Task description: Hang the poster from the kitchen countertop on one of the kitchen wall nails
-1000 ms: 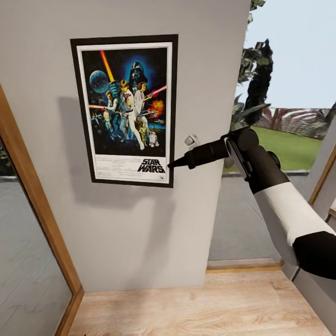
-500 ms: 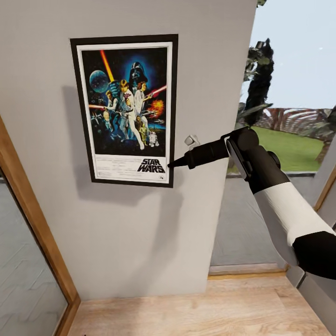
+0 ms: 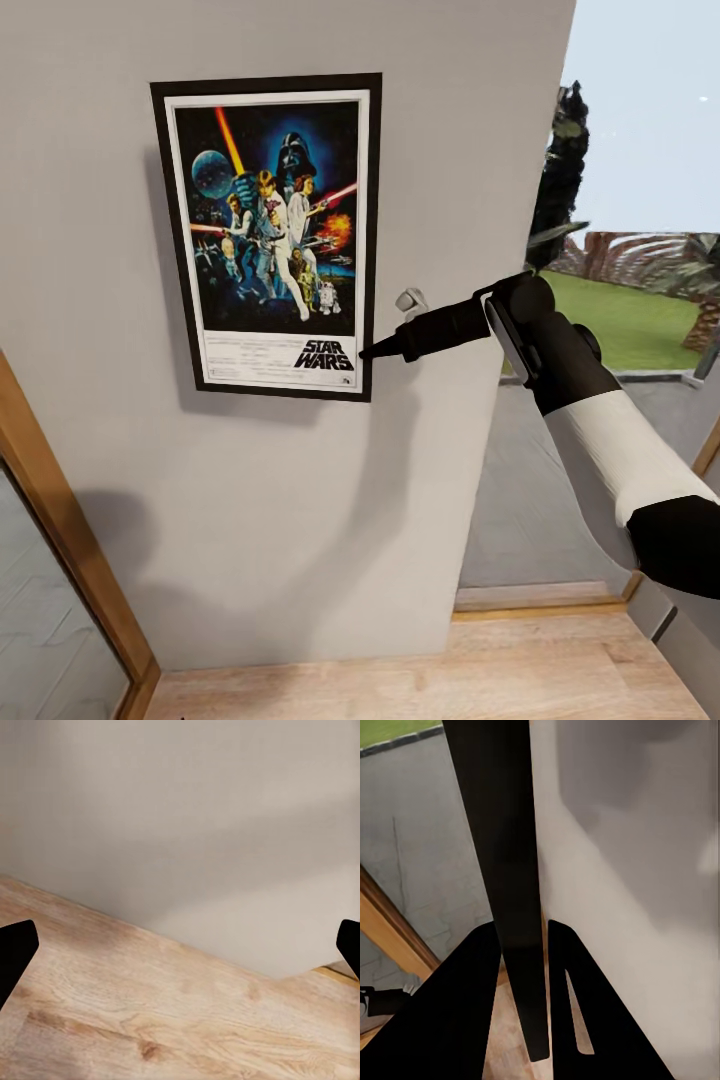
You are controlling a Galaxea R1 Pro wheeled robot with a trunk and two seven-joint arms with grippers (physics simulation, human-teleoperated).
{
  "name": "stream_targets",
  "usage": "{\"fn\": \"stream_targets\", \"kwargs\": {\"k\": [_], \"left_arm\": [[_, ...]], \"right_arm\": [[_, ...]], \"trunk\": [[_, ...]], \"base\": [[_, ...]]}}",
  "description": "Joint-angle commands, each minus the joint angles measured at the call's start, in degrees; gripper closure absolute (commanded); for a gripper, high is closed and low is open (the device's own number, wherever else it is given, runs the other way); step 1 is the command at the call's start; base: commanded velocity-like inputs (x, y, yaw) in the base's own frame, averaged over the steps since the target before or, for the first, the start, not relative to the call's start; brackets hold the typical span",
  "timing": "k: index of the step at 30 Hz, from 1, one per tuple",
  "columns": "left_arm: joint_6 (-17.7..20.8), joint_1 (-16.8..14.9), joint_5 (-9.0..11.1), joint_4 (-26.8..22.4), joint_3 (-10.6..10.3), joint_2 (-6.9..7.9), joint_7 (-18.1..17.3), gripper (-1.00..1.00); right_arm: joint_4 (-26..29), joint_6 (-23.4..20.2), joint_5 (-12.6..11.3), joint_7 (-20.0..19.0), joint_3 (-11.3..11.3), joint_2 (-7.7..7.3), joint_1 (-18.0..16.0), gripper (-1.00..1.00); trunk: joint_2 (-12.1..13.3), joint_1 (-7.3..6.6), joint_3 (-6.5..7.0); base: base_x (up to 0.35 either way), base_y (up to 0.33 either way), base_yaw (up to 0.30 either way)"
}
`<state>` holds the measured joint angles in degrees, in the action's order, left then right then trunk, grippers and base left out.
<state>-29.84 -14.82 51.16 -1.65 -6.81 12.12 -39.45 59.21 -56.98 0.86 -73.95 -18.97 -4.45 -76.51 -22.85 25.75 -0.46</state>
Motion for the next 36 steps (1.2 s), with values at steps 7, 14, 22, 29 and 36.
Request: {"fn": "stream_targets", "kwargs": {"k": [7,14,22,29,36], "left_arm": [[-0.21,-0.03,0.48,0.07,-0.48,0.01,-0.15,-1.0],[-0.21,-0.03,0.5,0.07,-0.48,0.01,-0.18,-1.0],[-0.21,-0.03,0.49,0.07,-0.48,0.01,-0.15,-1.0],[-0.21,-0.03,0.48,0.07,-0.48,0.01,-0.17,-1.0],[-0.21,-0.03,0.51,0.07,-0.48,0.01,-0.17,-1.0]], "right_arm": [[0.01,-0.5,0.02,-0.23,-0.02,-0.03,-0.04,1.0],[0.02,-0.5,0.02,-0.23,-0.02,-0.03,-0.04,1.0],[0.02,-0.5,0.02,-0.23,-0.01,-0.03,-0.04,1.0],[0.03,-0.5,0.02,-0.23,-0.01,-0.11,-0.04,1.0],[0.03,-0.5,0.02,-0.23,-0.01,-0.11,-0.04,1.0]], "trunk": [[-0.07,0.03,-0.05],[-0.07,0.03,-0.05],[-0.07,0.03,-0.05],[-0.07,0.03,-0.05],[-0.07,0.03,-0.05]], "base": [[0.018,0.0,0.0],[0.002,0.0,0.0],[0.192,0.0,0.0],[0.194,0.0,0.0],[0.023,0.0,0.0]]}}
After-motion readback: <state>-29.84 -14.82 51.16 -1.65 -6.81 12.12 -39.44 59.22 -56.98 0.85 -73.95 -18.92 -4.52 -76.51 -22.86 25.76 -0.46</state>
